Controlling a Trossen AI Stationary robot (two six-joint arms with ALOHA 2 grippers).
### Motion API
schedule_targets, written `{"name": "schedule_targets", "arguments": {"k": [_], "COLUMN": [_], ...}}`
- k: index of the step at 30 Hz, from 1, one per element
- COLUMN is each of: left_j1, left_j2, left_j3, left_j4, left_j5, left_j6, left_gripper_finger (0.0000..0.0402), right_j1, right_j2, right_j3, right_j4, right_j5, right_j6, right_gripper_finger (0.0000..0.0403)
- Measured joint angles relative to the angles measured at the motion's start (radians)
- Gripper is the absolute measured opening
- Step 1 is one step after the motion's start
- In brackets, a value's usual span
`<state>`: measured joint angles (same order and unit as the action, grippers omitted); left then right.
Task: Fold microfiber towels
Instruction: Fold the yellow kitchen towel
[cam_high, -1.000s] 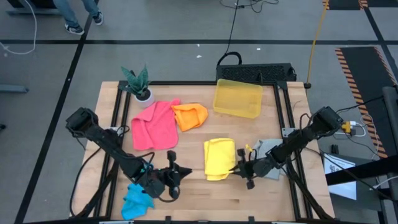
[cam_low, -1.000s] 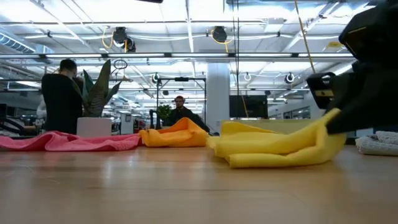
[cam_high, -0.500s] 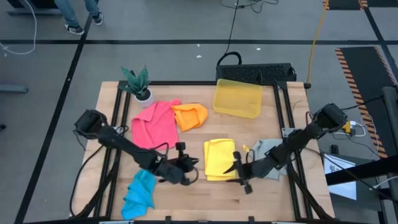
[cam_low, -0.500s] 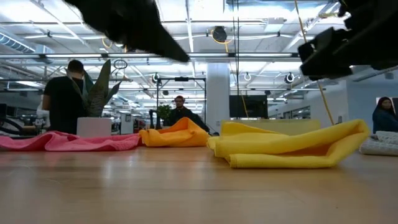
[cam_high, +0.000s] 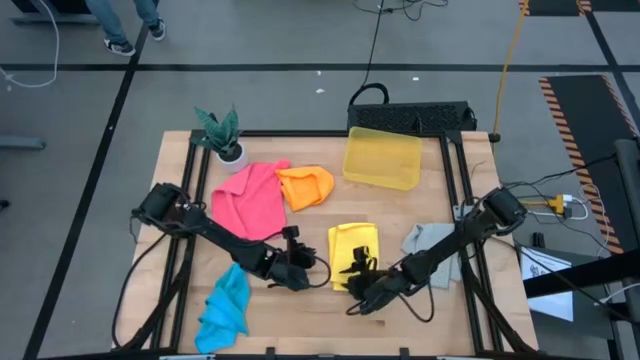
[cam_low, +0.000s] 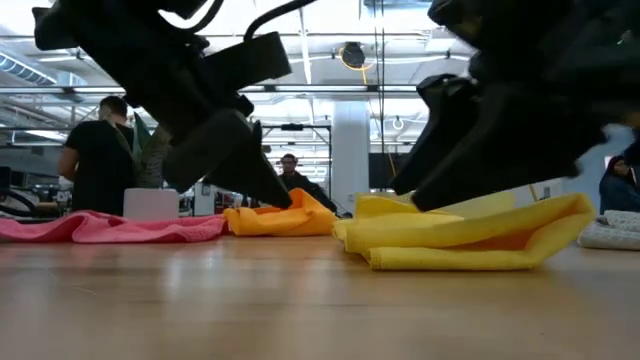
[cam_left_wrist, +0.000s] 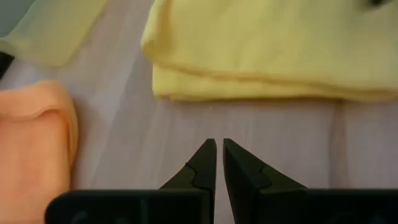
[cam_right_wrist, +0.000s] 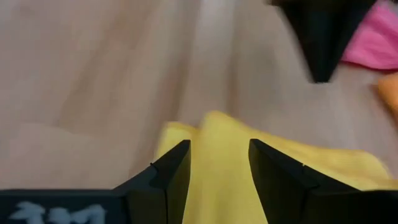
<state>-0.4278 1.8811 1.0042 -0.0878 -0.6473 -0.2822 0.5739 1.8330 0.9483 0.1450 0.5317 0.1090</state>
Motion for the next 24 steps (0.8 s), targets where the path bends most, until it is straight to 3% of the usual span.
{"name": "schedule_targets", "arguments": {"k": [8, 18, 24], "left_j1": [-0.014, -0.020, -0.041], "left_j2": [0.003, 0.003, 0.003], "left_j3": [-0.003, -0.003, -0.003], "left_j4": [-0.017, 0.011, 0.067], "left_j5": [0.001, 0.018, 0.019], "left_j6": [-0.013, -0.006, 0.058], "left_gripper_finger": [0.0031, 0.0031, 0.0031], "right_j1": [-0.047, -0.024, -0.010], "right_j2": [0.037, 0.049, -0.011], "right_j3": [0.004, 0.004, 0.004], "right_j4": [0.007, -0.004, 0.012], "right_j5": [-0.010, -0.039, -0.090], "right_j6": [0.076, 0.070, 0.104], "right_gripper_finger": [0.0134, 0.0007, 0.0009]}}
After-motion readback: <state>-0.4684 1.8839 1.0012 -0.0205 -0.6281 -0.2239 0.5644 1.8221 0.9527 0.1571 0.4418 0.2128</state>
